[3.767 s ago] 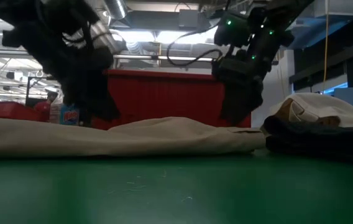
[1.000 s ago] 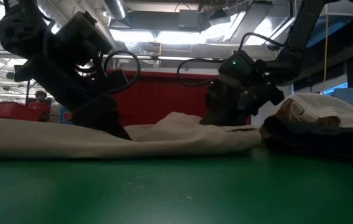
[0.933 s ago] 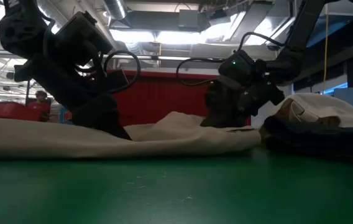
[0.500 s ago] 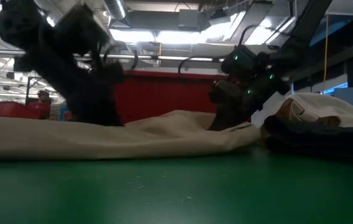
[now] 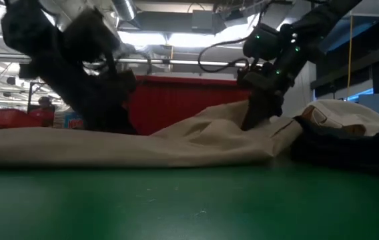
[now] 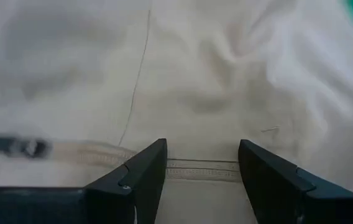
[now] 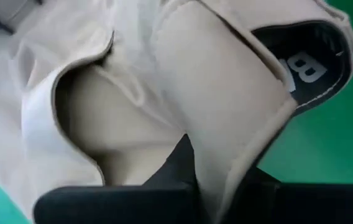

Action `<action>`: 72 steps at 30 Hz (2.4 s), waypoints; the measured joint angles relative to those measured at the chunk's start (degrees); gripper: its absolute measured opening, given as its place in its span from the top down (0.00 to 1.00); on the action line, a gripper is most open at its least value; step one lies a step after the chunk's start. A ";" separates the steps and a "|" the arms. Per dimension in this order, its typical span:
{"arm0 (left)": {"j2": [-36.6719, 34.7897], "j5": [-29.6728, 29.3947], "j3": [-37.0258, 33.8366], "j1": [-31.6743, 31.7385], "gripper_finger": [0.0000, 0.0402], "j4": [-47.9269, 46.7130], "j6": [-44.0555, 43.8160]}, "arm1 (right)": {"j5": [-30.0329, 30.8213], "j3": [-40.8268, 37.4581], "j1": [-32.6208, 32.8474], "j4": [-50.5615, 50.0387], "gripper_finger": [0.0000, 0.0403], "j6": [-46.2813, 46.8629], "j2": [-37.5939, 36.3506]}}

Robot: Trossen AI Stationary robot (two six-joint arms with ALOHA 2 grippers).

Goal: Fold Laundry from Bin
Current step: Fold the brown shorts

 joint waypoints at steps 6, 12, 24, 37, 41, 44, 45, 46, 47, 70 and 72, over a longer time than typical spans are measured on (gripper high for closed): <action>8.30 -1.65 0.34 3.68 0.51 8.54 -1.89 | 0.18 7.60 -0.35 -8.21 0.94 -0.10 0.00; 10.27 -0.99 0.11 5.18 0.51 15.69 0.72 | -8.89 14.89 -0.26 -6.29 0.96 6.20 0.11; 8.33 3.98 0.09 7.67 0.51 16.76 2.68 | -11.15 15.76 2.78 7.64 0.96 15.21 4.95; -20.16 10.47 -0.94 3.67 0.51 -26.28 -2.82 | -8.10 15.76 -0.08 0.94 0.95 13.63 4.85; -19.03 6.34 -6.61 1.15 0.51 -21.93 -5.14 | -10.26 15.71 0.70 5.49 0.95 16.53 4.91; -16.33 4.66 -10.44 1.67 0.51 -11.48 -5.96 | -11.07 15.71 2.88 12.69 0.95 20.13 6.32; -15.02 4.29 -10.87 1.95 0.51 -8.49 -6.32 | -11.15 15.71 3.67 14.90 0.95 21.23 7.18; -13.81 3.92 -10.93 2.27 0.51 -6.24 -6.48 | -11.15 15.71 4.39 17.68 0.95 22.40 8.29; -12.85 3.91 -10.94 2.56 0.51 -4.63 -6.50 | -11.15 15.71 4.99 20.32 0.95 23.82 9.42; -28.01 10.51 -10.11 3.46 0.51 -13.78 -2.36 | -5.25 22.56 11.37 40.02 0.95 31.53 24.50; -32.10 13.57 -9.23 3.76 0.51 -20.47 -3.80 | -5.60 22.62 11.35 39.83 0.95 31.51 24.50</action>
